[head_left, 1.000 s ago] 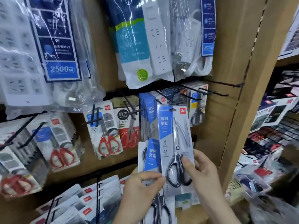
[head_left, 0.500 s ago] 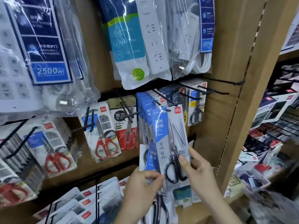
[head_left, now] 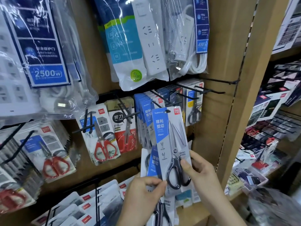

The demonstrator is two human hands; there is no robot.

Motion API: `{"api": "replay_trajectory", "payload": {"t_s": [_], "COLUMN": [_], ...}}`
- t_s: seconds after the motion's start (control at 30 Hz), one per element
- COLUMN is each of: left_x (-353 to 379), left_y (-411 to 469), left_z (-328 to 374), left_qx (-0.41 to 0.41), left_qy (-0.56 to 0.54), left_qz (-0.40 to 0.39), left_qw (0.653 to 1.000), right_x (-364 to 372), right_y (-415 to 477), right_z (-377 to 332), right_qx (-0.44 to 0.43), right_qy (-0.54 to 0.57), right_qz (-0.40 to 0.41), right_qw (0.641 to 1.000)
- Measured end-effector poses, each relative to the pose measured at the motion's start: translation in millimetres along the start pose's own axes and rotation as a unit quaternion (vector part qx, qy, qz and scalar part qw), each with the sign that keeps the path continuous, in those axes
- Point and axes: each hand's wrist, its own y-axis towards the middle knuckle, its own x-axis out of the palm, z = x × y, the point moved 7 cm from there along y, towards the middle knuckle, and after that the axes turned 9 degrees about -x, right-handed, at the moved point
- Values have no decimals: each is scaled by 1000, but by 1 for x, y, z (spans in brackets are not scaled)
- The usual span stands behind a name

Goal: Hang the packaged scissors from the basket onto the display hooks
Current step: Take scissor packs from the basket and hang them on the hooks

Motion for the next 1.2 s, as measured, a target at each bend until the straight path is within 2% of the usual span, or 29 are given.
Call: {"api": "replay_trajectory", "payload": {"t_s": [0.2, 0.33, 0.47, 0.57, 0.77, 0.93, 1.0, 1.07, 1.13, 1.2], "left_x": [1, 6, -3, -12, -31, -34, -34, -31, -27, -25], "left_y": [7, 14, 23, 25, 7, -5, -6, -6, -4, -1], "left_z": [-2, 3, 1, -16, -41, -31, -27, -21, -17, -17], "left_qx": [-13, -26, -41, -76, -84, -32, -12, 1, 12, 12], "left_qy": [-40, -67, -83, -82, -135, -244, -269, -306, -359, -382], "left_qz": [1, -15, 30, 74, 136, 104, 95, 80, 66, 66], "left_qw": [999, 997, 995, 991, 978, 964, 958, 949, 931, 922], "right_x": [-4, -2, 9, 22, 43, 45, 35, 40, 49, 51], "right_y": [4, 17, 39, 59, 95, 86, 67, 35, -4, -30], "right_z": [5, 4, 13, 22, 52, 50, 45, 43, 40, 39], "right_qx": [14, -4, -26, -67, -71, -62, -12, 107, 197, 225], "right_qy": [16, -3, -1, -69, -148, -338, -269, -99, 5, 46], "right_qz": [-22, -1, 22, 15, -12, -19, -28, -103, -184, -213], "right_qw": [1000, 1000, 999, 995, 986, 939, 963, 984, 963, 950]}}
